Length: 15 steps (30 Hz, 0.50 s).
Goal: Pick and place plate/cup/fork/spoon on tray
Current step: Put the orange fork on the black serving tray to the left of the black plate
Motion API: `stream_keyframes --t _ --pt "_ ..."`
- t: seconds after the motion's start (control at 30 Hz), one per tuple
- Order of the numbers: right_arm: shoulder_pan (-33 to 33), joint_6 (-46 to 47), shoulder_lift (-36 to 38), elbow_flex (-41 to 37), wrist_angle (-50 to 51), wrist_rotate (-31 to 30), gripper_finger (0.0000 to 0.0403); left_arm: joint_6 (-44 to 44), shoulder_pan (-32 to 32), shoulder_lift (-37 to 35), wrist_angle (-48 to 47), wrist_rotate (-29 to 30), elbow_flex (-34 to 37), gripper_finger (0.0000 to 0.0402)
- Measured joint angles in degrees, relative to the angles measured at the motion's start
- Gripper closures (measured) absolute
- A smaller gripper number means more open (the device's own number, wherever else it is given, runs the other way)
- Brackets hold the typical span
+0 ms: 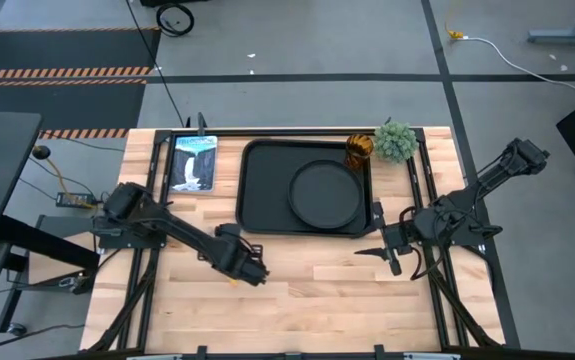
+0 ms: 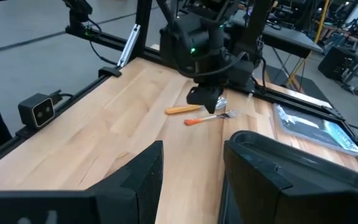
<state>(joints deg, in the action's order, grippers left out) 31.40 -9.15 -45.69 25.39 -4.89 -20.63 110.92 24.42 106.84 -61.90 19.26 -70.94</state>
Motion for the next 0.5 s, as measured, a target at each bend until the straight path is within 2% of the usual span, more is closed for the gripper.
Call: stream_keyframes --t 0.27,0.5 --pt "0.0 0.0 0.0 0.0 0.8 1.0 0.0227 8.3 0.3 -7.0 4.2 -3.2 8.4 0.0392" --pt "0.0 0.0 0.0 0.0 0.8 1.3 0.0227 11.7 0.0 -9.1 5.8 -4.1 10.0 0.0385"
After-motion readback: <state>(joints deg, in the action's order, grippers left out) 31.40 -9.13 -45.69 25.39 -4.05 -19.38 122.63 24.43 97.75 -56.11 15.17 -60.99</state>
